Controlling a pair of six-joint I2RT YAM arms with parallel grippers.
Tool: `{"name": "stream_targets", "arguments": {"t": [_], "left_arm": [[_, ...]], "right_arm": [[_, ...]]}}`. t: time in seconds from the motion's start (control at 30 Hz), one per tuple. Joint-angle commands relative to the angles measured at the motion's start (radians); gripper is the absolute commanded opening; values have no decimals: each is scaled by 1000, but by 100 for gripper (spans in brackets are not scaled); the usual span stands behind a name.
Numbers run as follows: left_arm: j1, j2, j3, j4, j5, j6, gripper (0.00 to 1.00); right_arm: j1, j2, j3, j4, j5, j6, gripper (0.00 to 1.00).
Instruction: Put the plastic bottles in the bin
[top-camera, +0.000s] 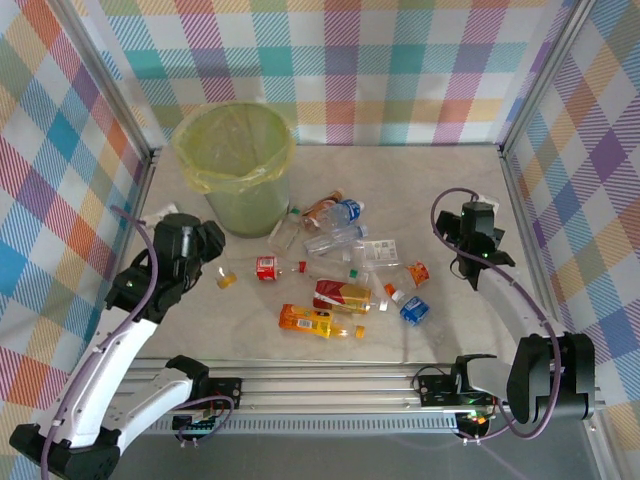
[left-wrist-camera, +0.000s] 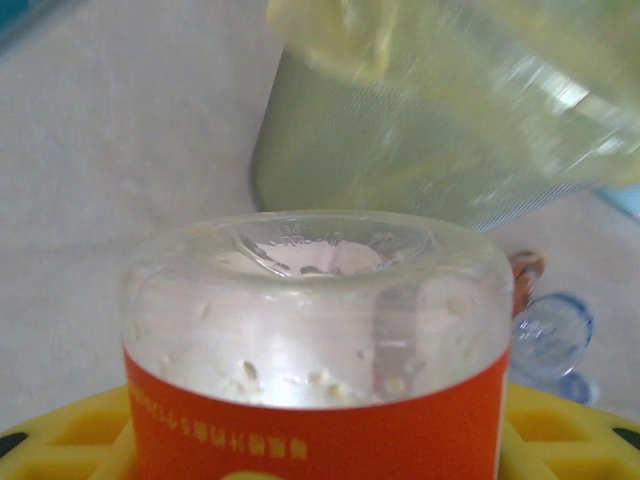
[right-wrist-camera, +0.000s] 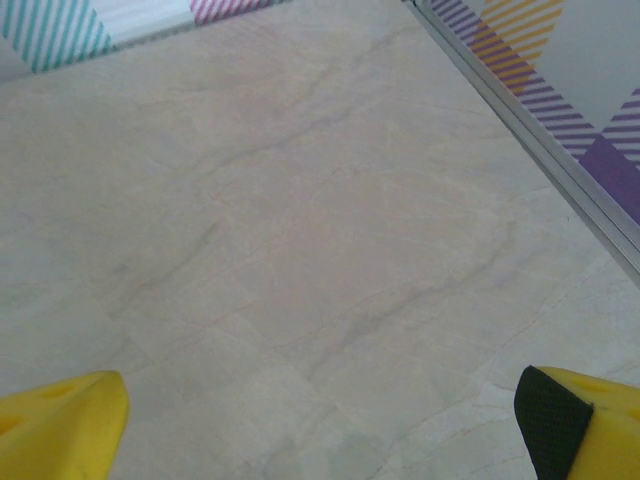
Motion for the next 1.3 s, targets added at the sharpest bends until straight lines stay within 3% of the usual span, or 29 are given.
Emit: {"name": "stream_targets", "arguments": {"t": [0.0, 0.3, 0.6, 0.8, 1.07, 1.27], "left_arm": [[-2, 47, 127, 38, -85, 123, 40], [129, 302, 551, 125, 33, 287, 38], [294, 652, 921, 153, 266, 299, 35], [344, 841, 1046, 204, 403, 290, 33], [347, 1044, 1203, 219, 544, 288, 32], [343, 1122, 1231, 227, 583, 290, 32]], "right_arm": [[6, -26, 67, -69, -22, 31, 100], [5, 14, 210, -223, -77, 110, 100], [20, 6, 324, -391, -79, 161, 100], [34, 4, 388, -504, -90, 170, 100], [79, 5, 426, -569, -85, 170, 100], [89, 10, 461, -612, -86, 166, 100]]}}
